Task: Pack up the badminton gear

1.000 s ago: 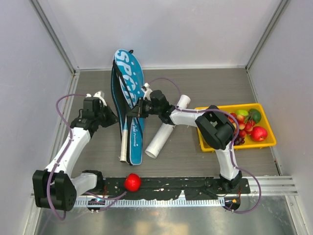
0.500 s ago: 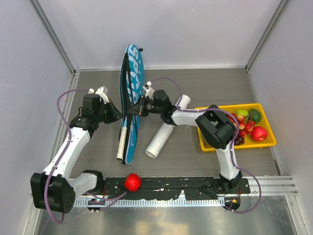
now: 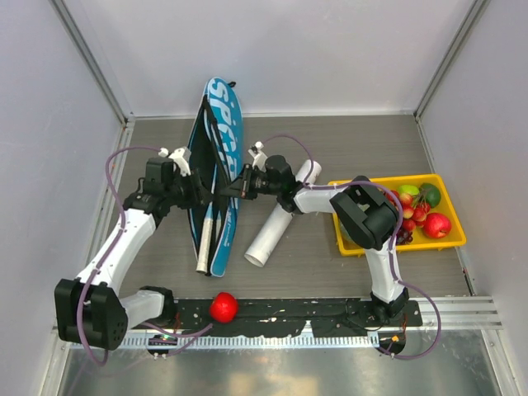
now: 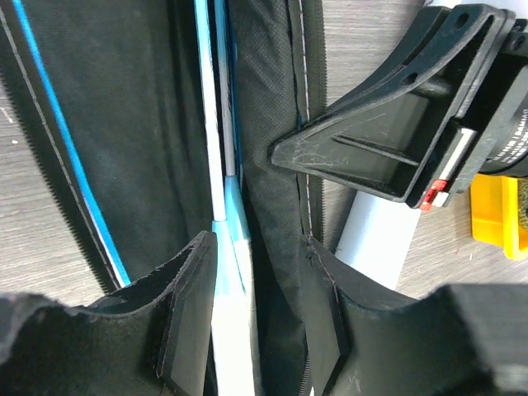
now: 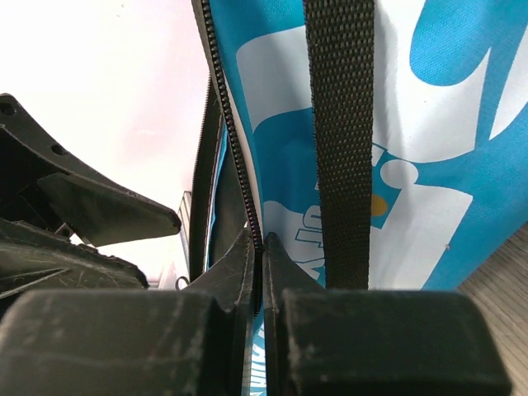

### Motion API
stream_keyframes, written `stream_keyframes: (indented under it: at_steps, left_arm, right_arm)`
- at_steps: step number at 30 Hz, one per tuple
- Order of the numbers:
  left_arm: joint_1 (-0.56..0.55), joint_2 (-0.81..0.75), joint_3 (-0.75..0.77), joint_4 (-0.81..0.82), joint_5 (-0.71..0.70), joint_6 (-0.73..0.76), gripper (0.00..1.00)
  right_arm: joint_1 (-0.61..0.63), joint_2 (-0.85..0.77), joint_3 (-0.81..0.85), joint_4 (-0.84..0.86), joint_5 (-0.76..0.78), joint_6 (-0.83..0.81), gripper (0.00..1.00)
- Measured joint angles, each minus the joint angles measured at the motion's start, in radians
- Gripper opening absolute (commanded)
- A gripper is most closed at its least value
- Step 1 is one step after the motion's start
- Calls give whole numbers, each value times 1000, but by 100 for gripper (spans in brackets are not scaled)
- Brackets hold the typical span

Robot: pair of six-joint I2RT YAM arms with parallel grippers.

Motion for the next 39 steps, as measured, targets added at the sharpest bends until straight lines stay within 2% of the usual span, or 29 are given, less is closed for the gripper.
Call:
stream_keyframes:
  at_steps: [4,8,13,17,22,25,27,30,33,39]
  left_arm:
    - [0,19,-10,2,0,21,47]
    - [-1,3,-11,-8,-35,29,55]
    - [-1,-60,0,-79,-200,36,62]
    - [-1,-65,6,-122,-296,37,63]
    - [-1,-24,-15,-126,-295,20,61]
    - [-1,21,-37,-119,-277,2,55]
    - [-1,61,-49,-113,-259,-8,48]
    - [-1,106,-65,-96,-225,-26,26]
    - [-1,120,-71,-88,-201,-31,0]
    - [-1,81,-34,-106,-199,-21,0]
  right_arm:
    - [-4,0,-11,10,1,-5,5]
    - [-14,0,-38,16,5,-11,5]
    - [-30,0,-65,16,5,-12,5]
    - [-36,0,-73,14,4,-16,5]
    - [-38,-1,-77,15,4,-20,5]
    - [-40,-1,-80,15,5,-23,5]
    - [-40,-1,-82,14,5,-23,5]
    - [-41,-1,-82,15,4,-22,5]
    - [-41,-1,-75,6,3,-18,5]
    - [-39,-16,-8,-103,11,-15,5]
